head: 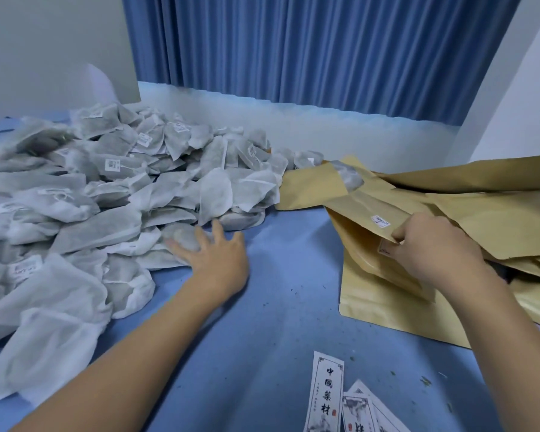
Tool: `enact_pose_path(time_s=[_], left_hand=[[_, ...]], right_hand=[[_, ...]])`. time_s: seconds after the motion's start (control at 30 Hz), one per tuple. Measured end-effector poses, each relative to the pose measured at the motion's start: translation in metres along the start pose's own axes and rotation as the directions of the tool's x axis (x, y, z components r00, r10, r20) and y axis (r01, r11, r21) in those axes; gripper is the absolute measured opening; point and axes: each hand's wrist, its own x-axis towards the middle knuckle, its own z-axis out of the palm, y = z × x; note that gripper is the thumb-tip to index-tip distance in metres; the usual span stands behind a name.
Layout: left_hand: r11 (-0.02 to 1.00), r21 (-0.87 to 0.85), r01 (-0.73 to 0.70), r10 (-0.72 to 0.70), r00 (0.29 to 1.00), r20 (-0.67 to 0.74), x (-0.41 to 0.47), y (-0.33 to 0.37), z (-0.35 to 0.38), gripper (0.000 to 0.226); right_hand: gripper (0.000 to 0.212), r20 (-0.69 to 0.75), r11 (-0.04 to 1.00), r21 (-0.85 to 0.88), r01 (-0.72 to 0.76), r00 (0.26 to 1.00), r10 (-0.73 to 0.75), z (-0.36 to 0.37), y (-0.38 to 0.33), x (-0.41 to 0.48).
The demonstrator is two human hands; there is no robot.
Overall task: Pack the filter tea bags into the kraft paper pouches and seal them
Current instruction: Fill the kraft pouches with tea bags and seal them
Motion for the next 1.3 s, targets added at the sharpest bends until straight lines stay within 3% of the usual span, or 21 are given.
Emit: enact_pose_path(time_s=[0.13,0.23,0.3,0.37,0.43,0.47,0.5,0.57,0.63,0.7,0.83,0.87,0.97,1.0,1.03,1.1,1.13,1.17,1.2,1.23,1.3], left_hand=[[0.946,-0.231,-0.227,0.193,0.968,-0.161,-0.005,0.010,0.007,0.051],[0.730,-0.507,-0.459,0.314,0.884,-0.348,-0.018,0.020,0.008,0.054],[0.552,-0.526,-0.647,0.310,0.744,-0.592,-0.030,0.032,0.001,0.050],[0.395,-0.405,-0.824,0.298,0.532,-0.792,-0.041,0.044,-0.006,0.050],[0.269,-0.248,-0.931,0.356,0.335,-0.872,-0.050,0.053,-0.005,0.051],[0.243,-0.188,-0.952,0.421,0.278,-0.864,-0.052,0.057,-0.004,0.048],[0.252,-0.166,-0.953,0.504,0.276,-0.818,-0.055,0.062,-0.002,0.045],[0.385,-0.234,-0.893,0.666,0.444,-0.600,-0.058,0.075,-0.001,0.037],[0.562,-0.302,-0.770,0.684,0.638,-0.354,-0.043,0.094,-0.003,0.022],[0.651,-0.278,-0.707,0.665,0.707,-0.240,-0.020,0.121,-0.005,0.015],[0.603,-0.578,-0.550,0.420,0.835,-0.357,0.008,0.157,-0.011,0.017],[0.610,-0.543,-0.576,0.438,0.817,-0.374,0.011,0.162,-0.012,0.015],[0.609,-0.226,-0.760,0.685,0.648,-0.335,-0.005,0.161,-0.008,0.025],[0.515,-0.119,-0.849,0.734,0.509,-0.449,-0.011,0.156,-0.006,0.019],[0.360,-0.050,-0.932,0.735,0.316,-0.600,-0.018,0.146,-0.005,0.011],[0.171,0.067,-0.983,0.487,0.025,-0.873,-0.017,0.126,-0.007,0.016],[0.200,0.094,-0.975,0.352,-0.018,-0.936,-0.010,0.116,-0.014,0.016],[0.309,0.037,-0.950,0.230,0.037,-0.972,0.000,0.107,-0.019,0.014],[0.474,-0.137,-0.870,0.091,0.203,-0.975,0.010,0.099,-0.025,0.010],[0.628,-0.344,-0.698,-0.025,0.424,-0.905,0.024,0.088,-0.026,0.007],[0.825,-0.505,-0.253,-0.133,0.781,-0.610,0.051,0.063,-0.011,0.038]], right_hand=[[0.032,-0.055,0.997,0.041,0.064,0.997,-0.062,0.004,-0.007,-0.006],[0.040,-0.074,0.988,0.126,0.088,0.994,-0.079,0.007,-0.015,-0.008],[0.043,-0.072,0.988,0.123,0.091,0.994,-0.082,0.010,-0.018,-0.010],[0.040,-0.046,0.988,0.124,0.091,0.995,-0.086,0.011,-0.021,-0.012],[0.025,-0.025,0.984,0.156,0.084,0.996,-0.081,0.011,-0.023,-0.014],[0.018,-0.020,0.981,0.173,0.084,0.996,-0.082,0.010,-0.023,-0.015],[0.017,-0.016,0.975,0.203,0.095,0.995,-0.094,0.008,-0.023,-0.015],[0.023,-0.001,0.947,0.292,0.133,0.990,-0.139,0.006,-0.025,-0.016],[0.020,0.017,0.925,0.334,0.182,0.980,-0.199,0.004,-0.029,-0.016],[0.016,-0.014,0.939,0.274,0.206,0.977,-0.211,0.005,-0.033,-0.016],[0.014,-0.166,0.969,0.181,0.168,0.976,-0.138,0.000,-0.028,-0.011],[0.014,-0.182,0.977,0.149,0.153,0.975,-0.125,-0.002,-0.026,-0.011],[0.020,-0.232,0.997,0.039,0.063,0.971,-0.053,-0.006,-0.019,-0.010],[0.021,-0.240,0.999,0.020,0.033,0.970,-0.027,-0.008,-0.017,-0.010],[0.020,-0.241,1.000,0.007,0.005,0.970,-0.003,-0.009,-0.015,-0.010],[0.017,-0.232,0.999,-0.013,-0.042,0.972,0.038,-0.011,-0.010,-0.009],[0.016,-0.225,0.998,-0.015,-0.058,0.973,0.053,-0.012,-0.008,-0.008],[0.016,-0.218,0.998,-0.012,-0.067,0.974,0.063,-0.012,-0.007,-0.008],[0.017,-0.214,0.997,-0.004,-0.073,0.974,0.071,-0.012,-0.006,-0.008],[0.018,-0.215,0.997,0.004,-0.077,0.974,0.076,-0.013,-0.006,-0.009],[0.018,-0.217,0.997,0.013,-0.081,0.973,0.082,-0.012,-0.007,-0.008]])
